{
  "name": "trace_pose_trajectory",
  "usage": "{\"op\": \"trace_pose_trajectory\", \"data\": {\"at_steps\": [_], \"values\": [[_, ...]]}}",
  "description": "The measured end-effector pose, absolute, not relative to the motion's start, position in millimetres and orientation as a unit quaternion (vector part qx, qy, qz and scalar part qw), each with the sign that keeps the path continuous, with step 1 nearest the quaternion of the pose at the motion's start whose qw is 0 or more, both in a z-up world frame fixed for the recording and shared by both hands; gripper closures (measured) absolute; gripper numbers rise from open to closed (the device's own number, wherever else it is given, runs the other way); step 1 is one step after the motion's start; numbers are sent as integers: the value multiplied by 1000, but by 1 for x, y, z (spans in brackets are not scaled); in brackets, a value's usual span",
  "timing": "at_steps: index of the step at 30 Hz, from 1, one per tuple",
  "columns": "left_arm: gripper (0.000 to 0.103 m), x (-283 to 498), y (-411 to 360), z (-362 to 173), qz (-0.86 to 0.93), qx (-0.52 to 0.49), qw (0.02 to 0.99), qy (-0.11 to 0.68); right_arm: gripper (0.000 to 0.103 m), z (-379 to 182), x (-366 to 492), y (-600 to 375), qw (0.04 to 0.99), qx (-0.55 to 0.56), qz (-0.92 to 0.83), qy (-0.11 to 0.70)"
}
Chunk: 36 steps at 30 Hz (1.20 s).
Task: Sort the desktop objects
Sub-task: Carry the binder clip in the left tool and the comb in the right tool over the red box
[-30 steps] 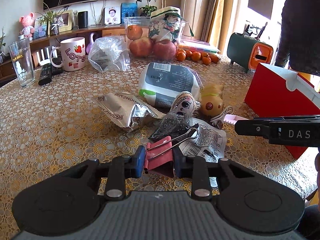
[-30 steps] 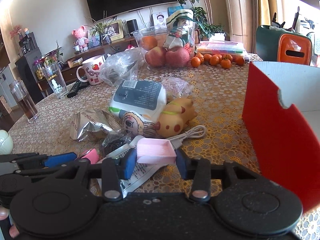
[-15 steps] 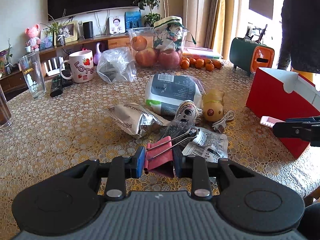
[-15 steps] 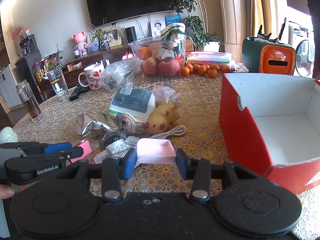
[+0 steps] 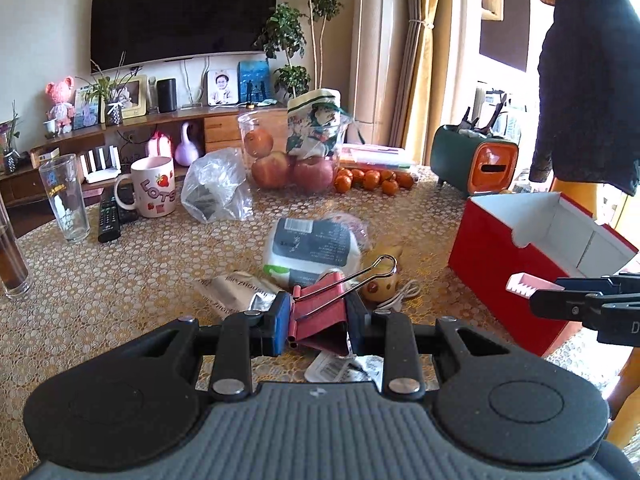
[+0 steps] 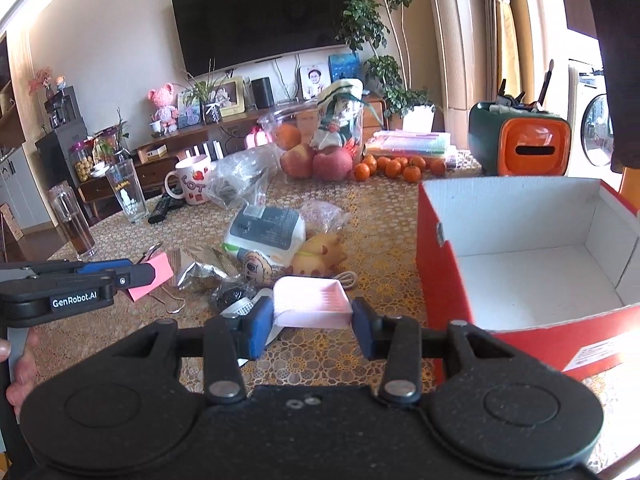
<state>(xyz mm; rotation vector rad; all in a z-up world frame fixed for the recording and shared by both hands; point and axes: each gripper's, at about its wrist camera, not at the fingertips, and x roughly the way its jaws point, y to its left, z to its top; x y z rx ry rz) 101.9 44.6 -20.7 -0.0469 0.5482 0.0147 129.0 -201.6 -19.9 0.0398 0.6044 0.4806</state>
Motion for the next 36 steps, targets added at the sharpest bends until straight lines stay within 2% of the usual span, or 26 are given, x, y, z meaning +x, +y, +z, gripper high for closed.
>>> {"op": "trace_pose_trajectory", "data": {"at_steps": [16,36], "values": [[75,119,-42,21,-72,5,966,250,61,11,116,-270,945,24,195,259],[75,199,-171,22,-166,73,946,269,61,-2,165,-364,954,15,124,274]]}}
